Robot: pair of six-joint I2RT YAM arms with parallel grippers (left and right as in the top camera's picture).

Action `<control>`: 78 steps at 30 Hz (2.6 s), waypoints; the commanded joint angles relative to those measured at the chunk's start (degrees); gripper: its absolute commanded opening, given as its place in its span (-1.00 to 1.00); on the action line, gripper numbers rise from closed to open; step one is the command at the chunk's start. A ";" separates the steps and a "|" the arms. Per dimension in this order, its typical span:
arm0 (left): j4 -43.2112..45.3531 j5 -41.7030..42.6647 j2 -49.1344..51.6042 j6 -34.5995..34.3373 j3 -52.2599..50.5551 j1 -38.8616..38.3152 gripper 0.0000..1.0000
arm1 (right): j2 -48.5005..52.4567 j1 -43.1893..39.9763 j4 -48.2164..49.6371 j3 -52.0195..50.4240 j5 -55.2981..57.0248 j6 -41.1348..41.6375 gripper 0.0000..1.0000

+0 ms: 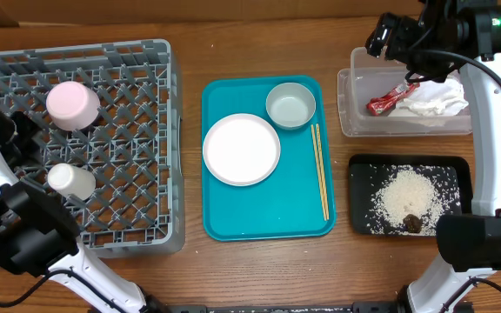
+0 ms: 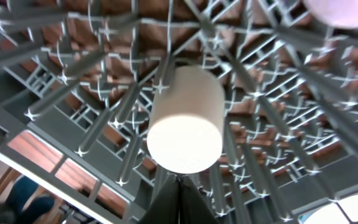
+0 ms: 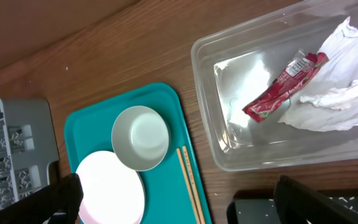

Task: Sort waste into correct bins and load items into the dishwasher
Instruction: 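Reach the left gripper to the grey bowl on the teal tray and grasp it, then lift the grey bowl and carry it over the dish rack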

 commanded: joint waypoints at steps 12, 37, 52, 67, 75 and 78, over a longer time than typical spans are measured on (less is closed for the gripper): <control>3.28 25.44 -11.93 16.92 2.38 -27.19 -0.56 | -1.09 -0.15 0.20 0.37 0.42 0.39 1.00; 37.03 3.28 13.99 36.33 2.29 -72.04 0.67 | -1.09 -0.15 0.20 0.37 0.42 0.39 1.00; 38.42 1.42 20.24 32.61 2.23 -73.26 -0.18 | -1.09 -0.15 0.20 0.37 0.42 0.39 1.00; 18.86 1.66 18.75 11.76 34.69 -66.64 -0.92 | -1.09 -0.15 0.20 0.37 0.42 0.39 1.00; 1.31 18.88 17.11 2.62 52.33 -48.15 -0.92 | -1.09 -0.15 0.20 0.37 0.42 0.39 1.00; -0.22 30.10 16.81 1.84 53.53 -37.13 -0.92 | -1.09 -0.15 0.20 0.37 0.42 0.39 1.00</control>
